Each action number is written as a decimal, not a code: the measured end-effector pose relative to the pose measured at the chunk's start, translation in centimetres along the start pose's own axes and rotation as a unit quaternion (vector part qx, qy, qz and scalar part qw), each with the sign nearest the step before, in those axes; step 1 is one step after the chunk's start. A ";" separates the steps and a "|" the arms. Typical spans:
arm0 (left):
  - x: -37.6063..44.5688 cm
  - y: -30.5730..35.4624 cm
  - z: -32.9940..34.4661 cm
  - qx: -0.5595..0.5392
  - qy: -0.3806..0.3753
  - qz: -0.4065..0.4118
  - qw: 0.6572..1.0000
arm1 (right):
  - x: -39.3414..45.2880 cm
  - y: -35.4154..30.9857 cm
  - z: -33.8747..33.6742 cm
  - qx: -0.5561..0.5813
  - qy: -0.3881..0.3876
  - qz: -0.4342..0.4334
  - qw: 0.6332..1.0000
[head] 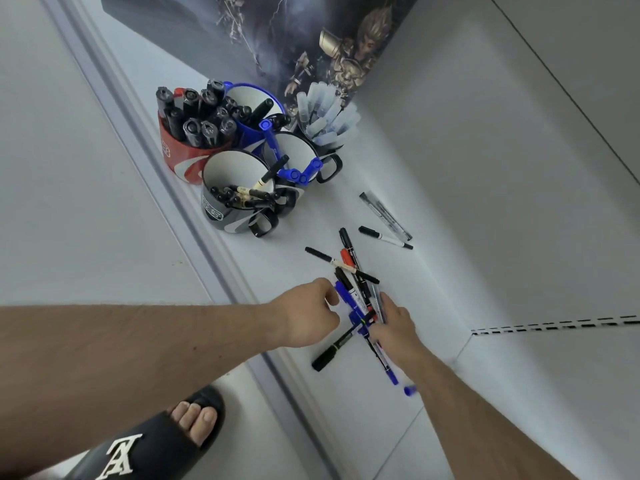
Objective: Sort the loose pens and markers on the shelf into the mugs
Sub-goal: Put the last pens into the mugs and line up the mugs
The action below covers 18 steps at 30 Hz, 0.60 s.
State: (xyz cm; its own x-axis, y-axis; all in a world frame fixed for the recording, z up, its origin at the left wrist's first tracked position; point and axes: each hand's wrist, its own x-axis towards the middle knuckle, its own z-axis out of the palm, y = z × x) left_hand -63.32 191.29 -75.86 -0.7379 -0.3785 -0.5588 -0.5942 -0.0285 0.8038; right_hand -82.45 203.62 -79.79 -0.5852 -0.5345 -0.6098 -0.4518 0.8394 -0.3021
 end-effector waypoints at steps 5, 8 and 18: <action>0.3 -1.4 0.0 0.090 -0.015 -0.017 0.996 | -1.3 -2.8 2.3 0.032 0.056 0.085 0.994; 0.1 -1.8 0.3 0.189 -0.036 -0.003 0.981 | -2.1 -3.8 3.8 -0.024 0.073 0.065 0.995; -1.7 -2.5 4.5 0.413 -0.109 0.044 0.903 | -5.1 -4.2 6.2 0.048 0.126 0.097 0.986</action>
State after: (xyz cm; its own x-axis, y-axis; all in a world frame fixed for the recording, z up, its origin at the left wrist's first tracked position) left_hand -62.02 196.16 -77.79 -0.7856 -0.1522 -0.5997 -0.5004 0.7264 0.4712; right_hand -73.42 203.46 -79.96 -0.8085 -0.3610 -0.4648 -0.2568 0.9270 -0.2733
